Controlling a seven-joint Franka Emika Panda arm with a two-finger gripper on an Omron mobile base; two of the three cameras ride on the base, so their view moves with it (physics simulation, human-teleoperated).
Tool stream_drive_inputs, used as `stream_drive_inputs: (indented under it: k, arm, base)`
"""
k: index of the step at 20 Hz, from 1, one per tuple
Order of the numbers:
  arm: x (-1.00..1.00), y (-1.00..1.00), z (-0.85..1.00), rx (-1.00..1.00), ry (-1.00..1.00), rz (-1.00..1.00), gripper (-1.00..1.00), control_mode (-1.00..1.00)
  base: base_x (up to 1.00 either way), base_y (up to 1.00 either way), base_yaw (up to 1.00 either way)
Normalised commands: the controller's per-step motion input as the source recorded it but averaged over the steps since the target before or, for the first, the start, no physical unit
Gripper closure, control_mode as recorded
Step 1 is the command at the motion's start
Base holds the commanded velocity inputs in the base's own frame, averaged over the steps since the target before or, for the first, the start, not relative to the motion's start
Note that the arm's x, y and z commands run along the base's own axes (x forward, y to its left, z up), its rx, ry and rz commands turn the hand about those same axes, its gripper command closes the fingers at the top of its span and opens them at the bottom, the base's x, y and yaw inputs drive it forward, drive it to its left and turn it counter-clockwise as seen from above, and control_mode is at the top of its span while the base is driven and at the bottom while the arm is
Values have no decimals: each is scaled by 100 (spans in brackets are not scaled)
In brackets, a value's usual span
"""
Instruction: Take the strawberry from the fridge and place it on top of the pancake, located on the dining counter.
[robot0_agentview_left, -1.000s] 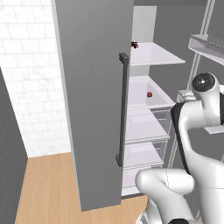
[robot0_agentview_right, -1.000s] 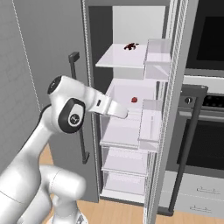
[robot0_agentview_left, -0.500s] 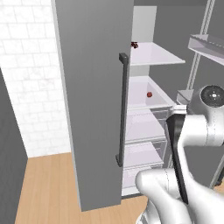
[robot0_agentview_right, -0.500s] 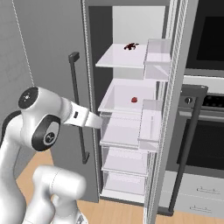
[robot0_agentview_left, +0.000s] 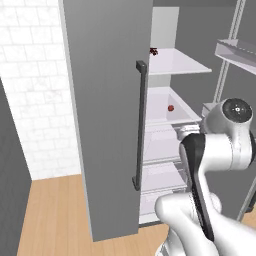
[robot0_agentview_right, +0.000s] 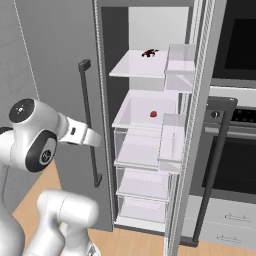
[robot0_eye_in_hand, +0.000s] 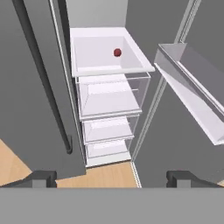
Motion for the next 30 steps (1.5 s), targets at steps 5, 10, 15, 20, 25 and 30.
stream_drive_inputs:
  k: [5,10,15,20,25,30]
  arm:
    - [27,0,0,0,2,0,-100,100]
    - [0,0,0,0,0,0,-100,100]
    - [0,0,0,0,0,0,-100,100]
    - [0,0,0,0,0,0,-100,100]
    - [0,0,0,0,0,0,-100,100]
    - [0,0,0,0,0,0,-100,100]
  base:
    - [33,-10,-1]
    - [77,-39,0]
    - [20,-72,0]
    - [45,-1,-4]
    - [46,11,-6]
    - [18,24,-12]
